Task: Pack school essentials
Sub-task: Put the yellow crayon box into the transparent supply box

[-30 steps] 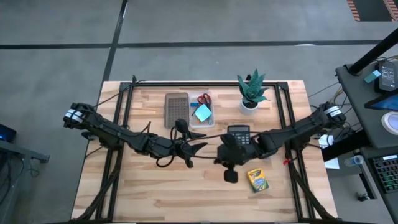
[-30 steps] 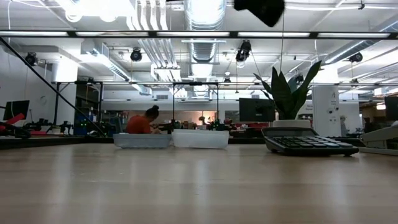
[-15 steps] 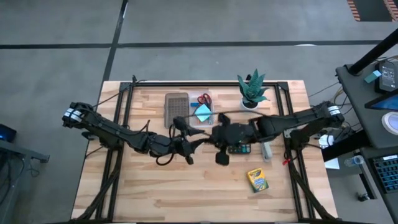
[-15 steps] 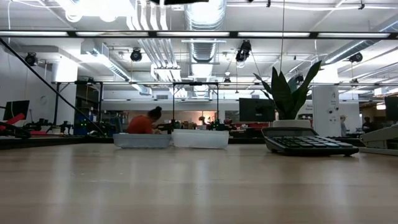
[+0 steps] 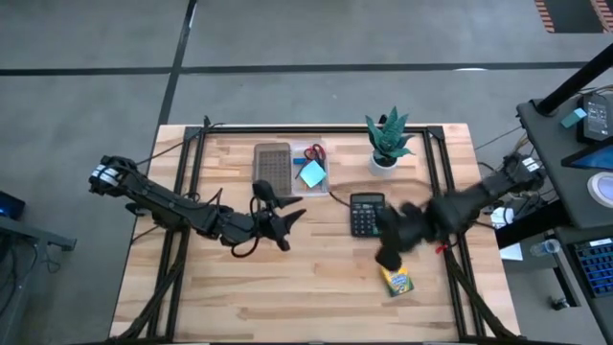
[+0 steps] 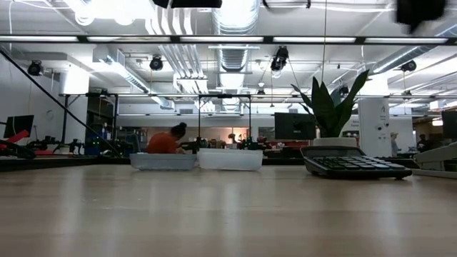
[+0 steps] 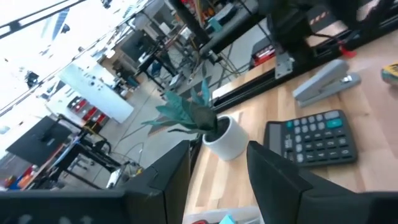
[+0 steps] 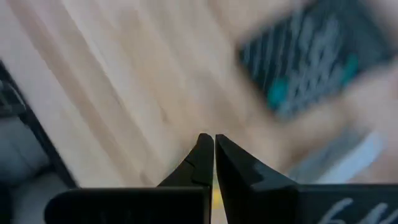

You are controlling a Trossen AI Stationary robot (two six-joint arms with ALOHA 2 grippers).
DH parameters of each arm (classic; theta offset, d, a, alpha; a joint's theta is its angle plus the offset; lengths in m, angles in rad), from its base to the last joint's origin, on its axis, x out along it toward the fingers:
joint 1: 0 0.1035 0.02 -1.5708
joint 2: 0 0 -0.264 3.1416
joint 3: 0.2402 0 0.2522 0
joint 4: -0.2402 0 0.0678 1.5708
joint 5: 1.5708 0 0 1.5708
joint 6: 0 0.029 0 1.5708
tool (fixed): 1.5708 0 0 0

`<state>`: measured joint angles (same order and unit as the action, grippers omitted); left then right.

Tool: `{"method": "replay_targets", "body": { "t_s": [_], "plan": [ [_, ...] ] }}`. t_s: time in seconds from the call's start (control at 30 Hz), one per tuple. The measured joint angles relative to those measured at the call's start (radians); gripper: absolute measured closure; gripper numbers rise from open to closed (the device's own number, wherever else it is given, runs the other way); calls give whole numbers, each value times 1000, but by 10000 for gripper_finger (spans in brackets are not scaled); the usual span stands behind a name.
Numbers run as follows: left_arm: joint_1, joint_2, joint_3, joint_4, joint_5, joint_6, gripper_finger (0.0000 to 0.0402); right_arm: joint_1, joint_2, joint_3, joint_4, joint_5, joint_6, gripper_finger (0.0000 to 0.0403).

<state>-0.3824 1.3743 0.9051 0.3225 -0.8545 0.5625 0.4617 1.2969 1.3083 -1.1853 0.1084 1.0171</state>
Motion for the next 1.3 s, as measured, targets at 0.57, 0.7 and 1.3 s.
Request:
{"method": "replay_targets", "body": {
  "t_s": [0.57, 0.7, 1.3],
  "plan": [
    [-14, -26, -27, 8, -25, -137, 261, 470, -4, -436, 370, 22, 842, 388],
    [-26, -27, -19, 28, -9, -163, 261, 470, -4, -452, 369, 24, 877, 351],
    [-39, -26, -27, 69, 12, -160, 261, 431, 3, -449, 387, 16, 977, 11]
  ]
}}
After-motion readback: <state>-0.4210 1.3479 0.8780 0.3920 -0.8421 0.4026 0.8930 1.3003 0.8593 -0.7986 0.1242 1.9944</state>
